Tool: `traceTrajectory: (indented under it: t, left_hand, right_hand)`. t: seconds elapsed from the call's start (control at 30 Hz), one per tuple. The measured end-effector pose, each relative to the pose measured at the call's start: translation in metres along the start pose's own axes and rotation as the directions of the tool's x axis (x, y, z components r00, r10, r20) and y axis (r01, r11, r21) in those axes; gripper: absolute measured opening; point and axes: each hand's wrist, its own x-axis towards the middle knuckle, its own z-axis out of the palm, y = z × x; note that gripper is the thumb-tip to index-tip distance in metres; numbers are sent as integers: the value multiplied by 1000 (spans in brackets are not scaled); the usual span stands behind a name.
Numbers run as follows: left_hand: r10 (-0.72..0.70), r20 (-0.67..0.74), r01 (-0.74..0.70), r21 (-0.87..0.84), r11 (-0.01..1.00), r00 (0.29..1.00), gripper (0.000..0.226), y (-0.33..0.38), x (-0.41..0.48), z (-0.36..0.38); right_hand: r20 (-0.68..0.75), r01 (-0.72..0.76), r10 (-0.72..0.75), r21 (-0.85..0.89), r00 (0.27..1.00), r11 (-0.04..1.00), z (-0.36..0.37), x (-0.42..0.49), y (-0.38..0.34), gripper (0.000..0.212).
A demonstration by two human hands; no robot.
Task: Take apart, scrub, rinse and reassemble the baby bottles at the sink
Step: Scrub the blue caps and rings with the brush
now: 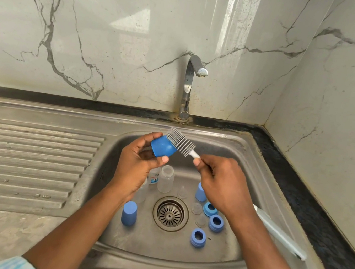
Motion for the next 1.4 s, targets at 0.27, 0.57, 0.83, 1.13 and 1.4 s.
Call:
traceTrajectory:
  t: [0.27, 0.57, 0.83, 1.13, 1.4]
  left_hand:
    - [201, 0, -193, 279, 941, 980, 68, -5, -1, 2]
    - [133, -24, -123, 247, 961, 991, 63, -8, 1, -3]
    - [63, -74, -54, 121, 991, 995, 55, -8, 2, 0]
    - [-38, 86, 12, 280, 960, 996, 55, -18, -8, 14]
    - [-59, 165, -9, 382, 924, 984, 56, -25, -5, 16]
  right_hand:
    - [-8, -114, 114, -148, 993, 982, 10, 3, -15, 39]
    - [38, -92, 96, -106, 995, 990, 9, -1, -15, 42]
    - [37, -142, 145, -62, 989, 988, 10, 1, -4, 40]
    - [-73, -302, 294, -148, 953, 942, 2, 15, 32, 31]
    - [15, -369, 380, -205, 925, 907, 9, 18, 48, 29]
